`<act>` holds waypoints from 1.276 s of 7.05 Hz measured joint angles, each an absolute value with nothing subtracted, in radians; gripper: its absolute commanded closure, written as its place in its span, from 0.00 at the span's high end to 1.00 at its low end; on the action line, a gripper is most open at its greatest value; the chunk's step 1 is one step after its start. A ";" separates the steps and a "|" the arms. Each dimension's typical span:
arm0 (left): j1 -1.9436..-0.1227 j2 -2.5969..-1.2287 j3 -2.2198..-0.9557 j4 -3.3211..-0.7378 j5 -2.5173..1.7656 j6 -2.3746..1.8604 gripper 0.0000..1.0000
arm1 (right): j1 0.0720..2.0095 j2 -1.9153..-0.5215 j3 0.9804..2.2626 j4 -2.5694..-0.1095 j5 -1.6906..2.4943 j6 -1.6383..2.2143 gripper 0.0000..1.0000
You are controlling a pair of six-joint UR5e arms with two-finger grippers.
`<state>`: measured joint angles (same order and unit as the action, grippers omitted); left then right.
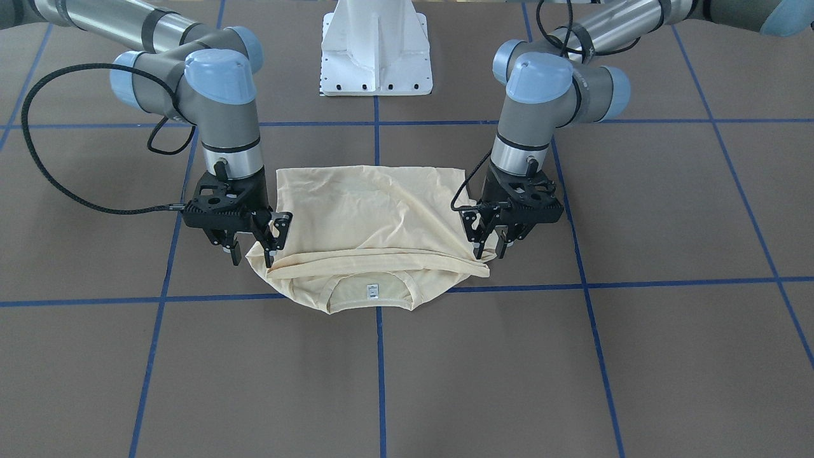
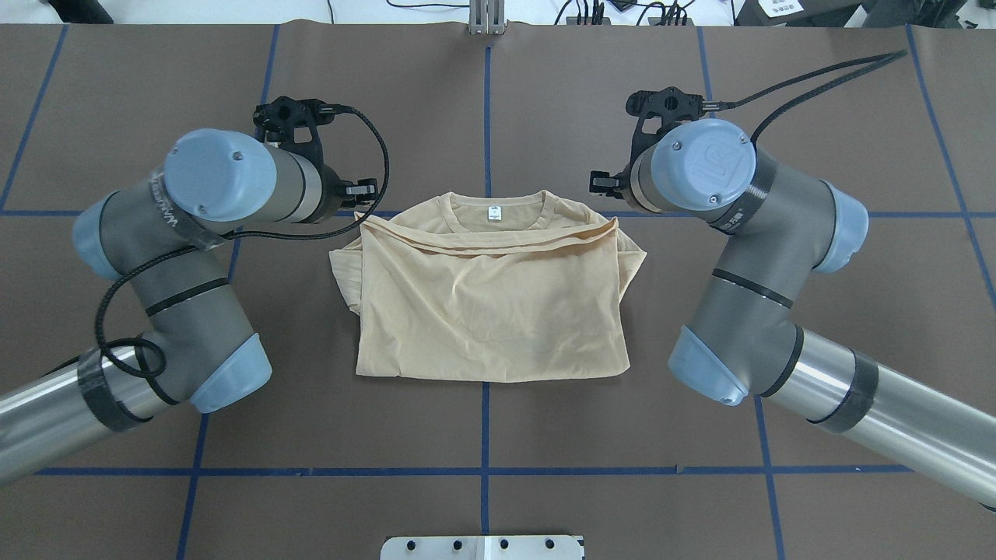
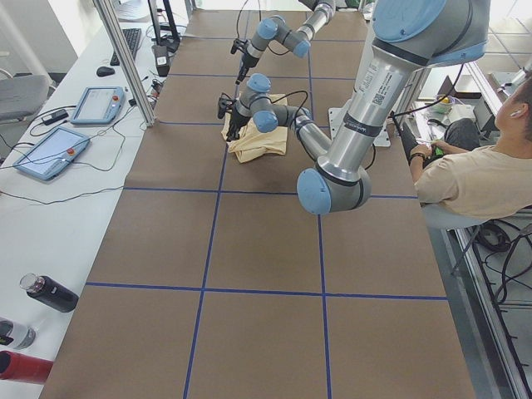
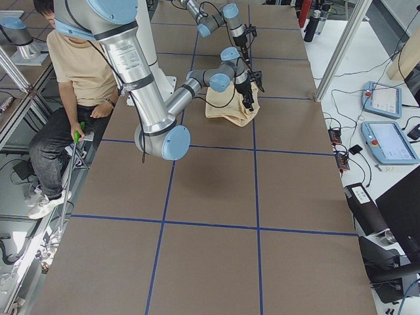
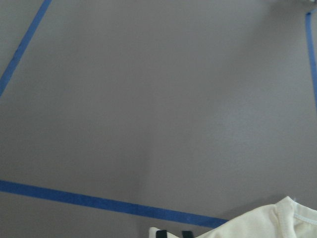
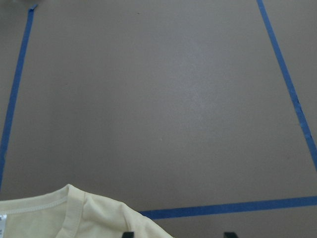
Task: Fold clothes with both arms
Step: 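Lower the left gripper to the shirt side nearest it and grasp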
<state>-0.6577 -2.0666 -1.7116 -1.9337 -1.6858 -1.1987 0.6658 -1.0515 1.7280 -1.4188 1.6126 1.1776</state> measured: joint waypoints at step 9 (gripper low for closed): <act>-0.366 -1.898 -1.803 -2.026 -1.642 -1.327 0.39 | 0.691 -1.089 1.754 -1.394 1.668 1.109 1.00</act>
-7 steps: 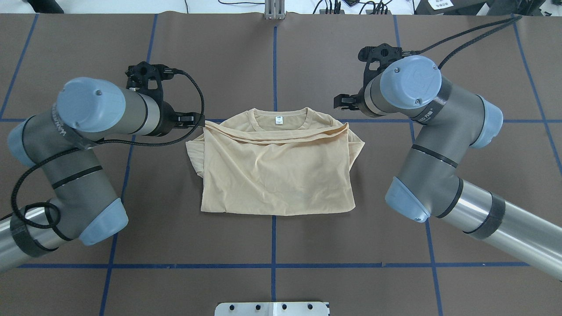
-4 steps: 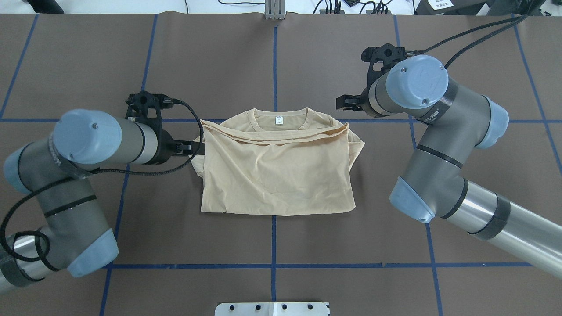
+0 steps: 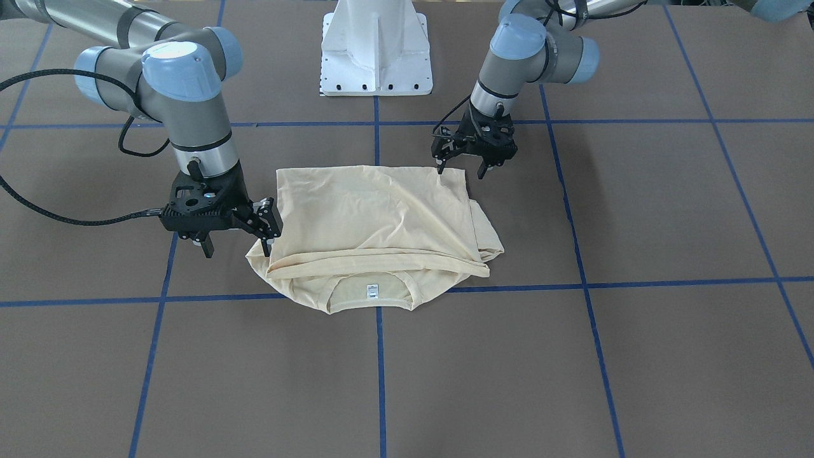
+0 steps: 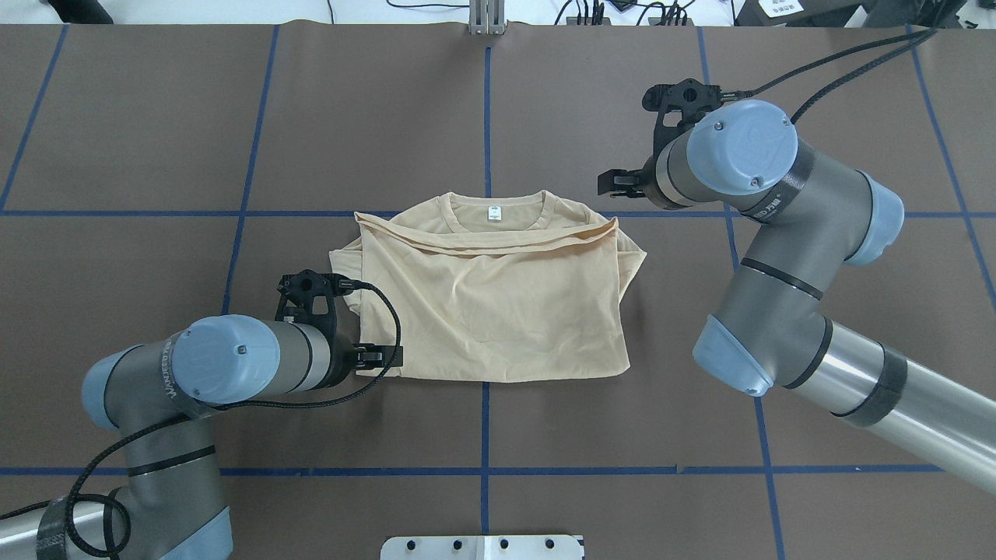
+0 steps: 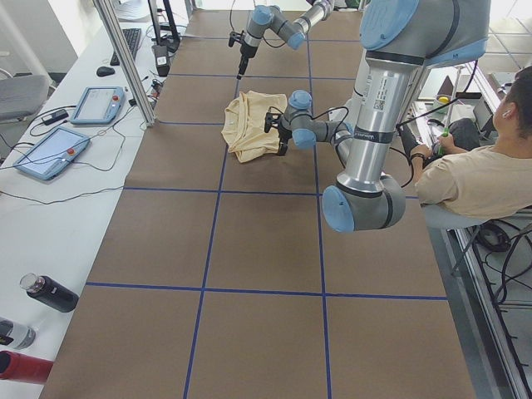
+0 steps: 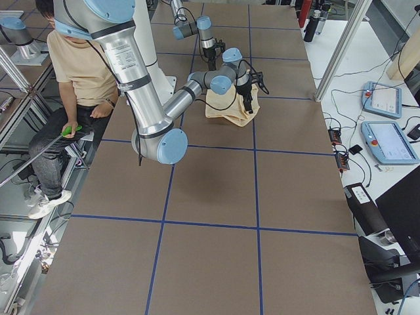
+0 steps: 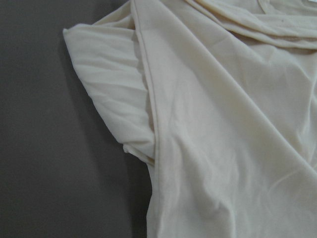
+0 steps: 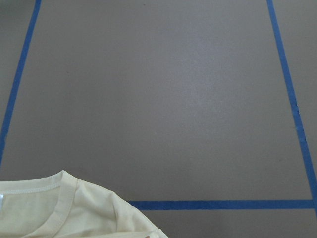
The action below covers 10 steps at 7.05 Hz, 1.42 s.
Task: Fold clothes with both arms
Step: 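Lower the left gripper to the shirt side nearest it and grasp, then fold the held side with the left gripper toward the shirt's middle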
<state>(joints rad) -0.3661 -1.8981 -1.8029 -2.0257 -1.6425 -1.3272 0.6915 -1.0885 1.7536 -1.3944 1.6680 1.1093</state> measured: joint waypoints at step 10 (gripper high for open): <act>-0.501 -1.842 -1.833 -2.055 -1.643 -1.174 0.00 | 0.688 -1.090 1.756 -1.394 1.664 1.119 1.00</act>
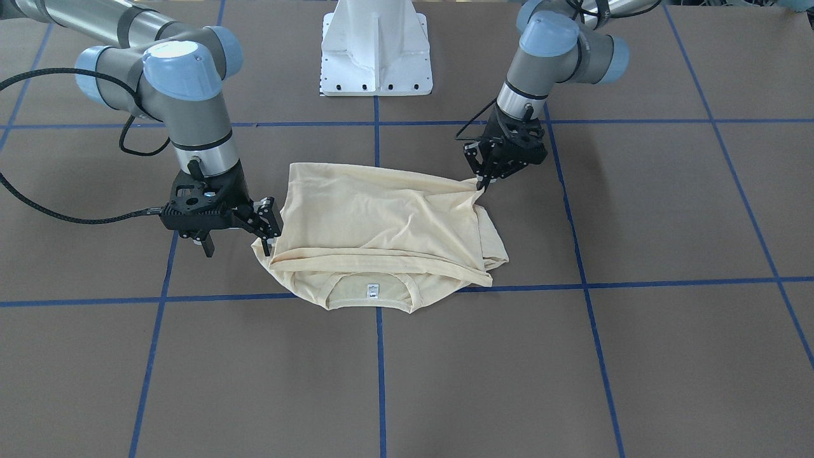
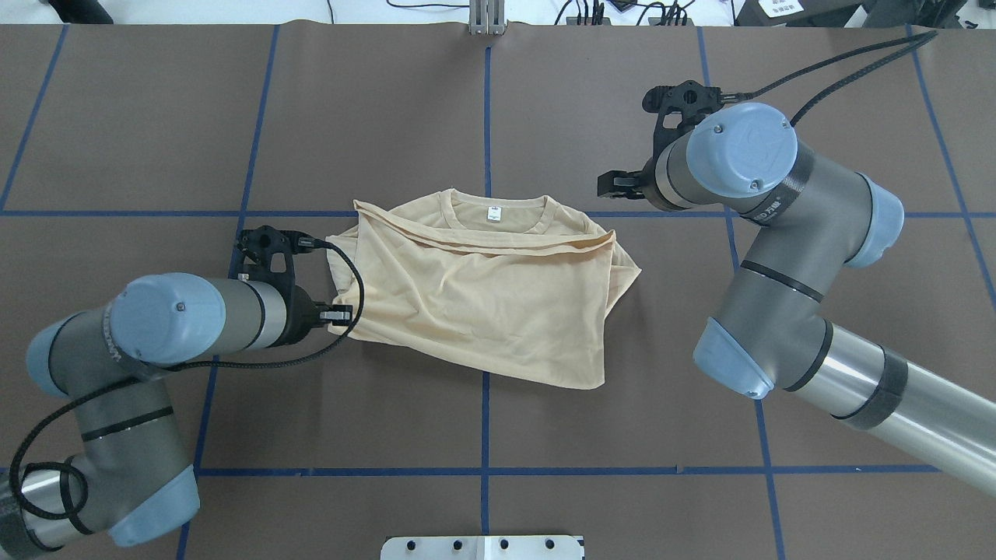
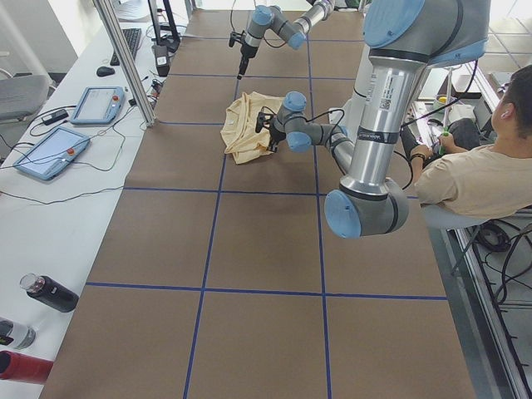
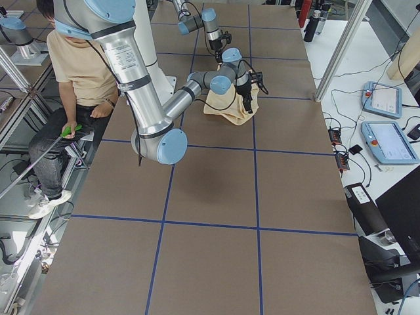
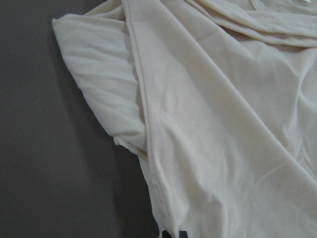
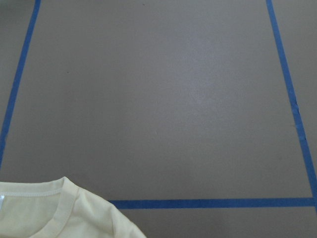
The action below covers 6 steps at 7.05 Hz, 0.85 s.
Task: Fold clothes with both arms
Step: 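Fold the held side with the left gripper toward the shirt's middle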
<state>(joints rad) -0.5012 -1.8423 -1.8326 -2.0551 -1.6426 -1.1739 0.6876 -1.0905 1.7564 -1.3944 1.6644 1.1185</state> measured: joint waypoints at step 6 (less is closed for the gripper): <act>-0.851 -2.238 -1.169 -2.259 -1.645 -0.871 0.99 | 0.676 -1.090 1.756 -1.394 1.663 1.127 1.00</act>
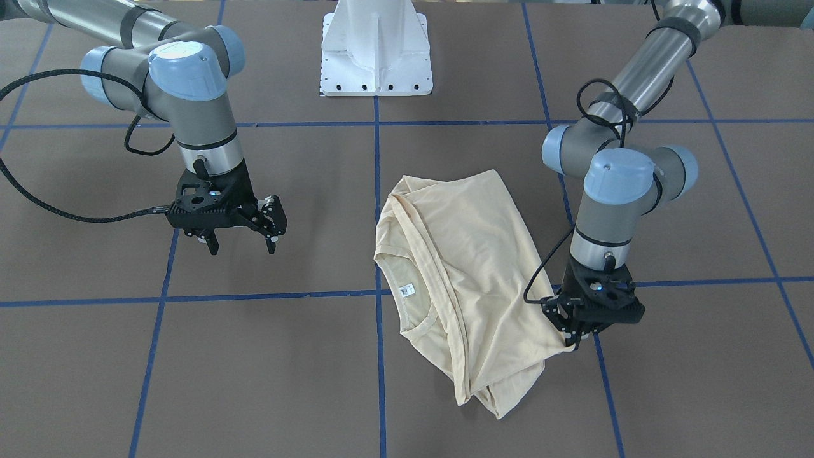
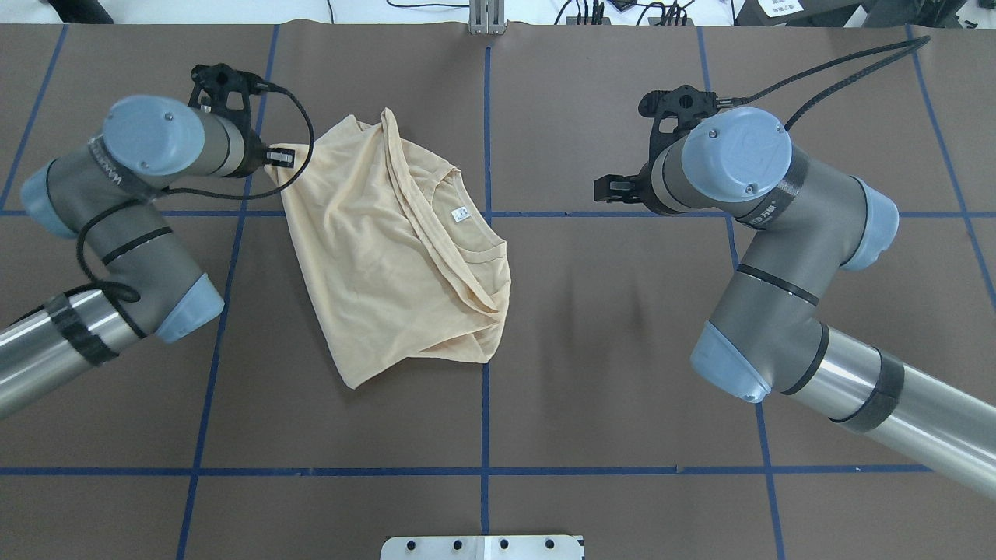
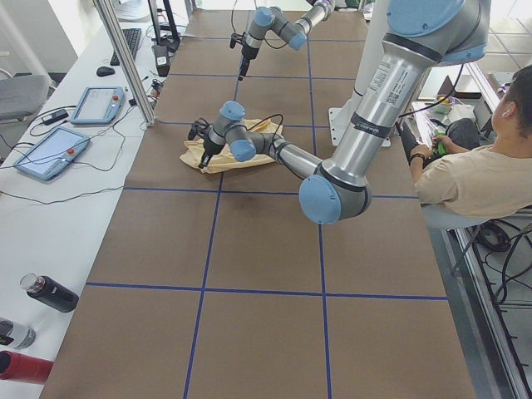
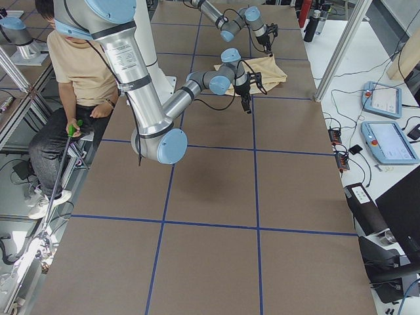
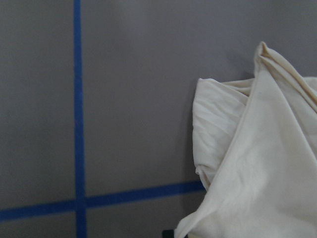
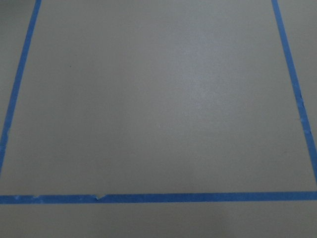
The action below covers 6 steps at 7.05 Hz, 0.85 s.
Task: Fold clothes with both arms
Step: 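Fold the held side with the left gripper toward the shirt's middle, then move the right gripper to the shirt side nearest it by the collar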
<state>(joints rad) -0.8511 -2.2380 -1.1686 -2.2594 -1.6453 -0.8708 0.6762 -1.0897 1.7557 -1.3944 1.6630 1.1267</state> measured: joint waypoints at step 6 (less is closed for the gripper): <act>-0.872 -2.162 -1.230 -2.375 -1.691 -0.825 1.00 | 0.558 -0.912 1.665 -1.402 1.593 1.371 0.99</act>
<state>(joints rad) -0.8724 -2.1618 -1.2303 -2.3746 -1.6910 -0.8253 0.5579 -0.9122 1.6652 -1.4019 1.5932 1.3711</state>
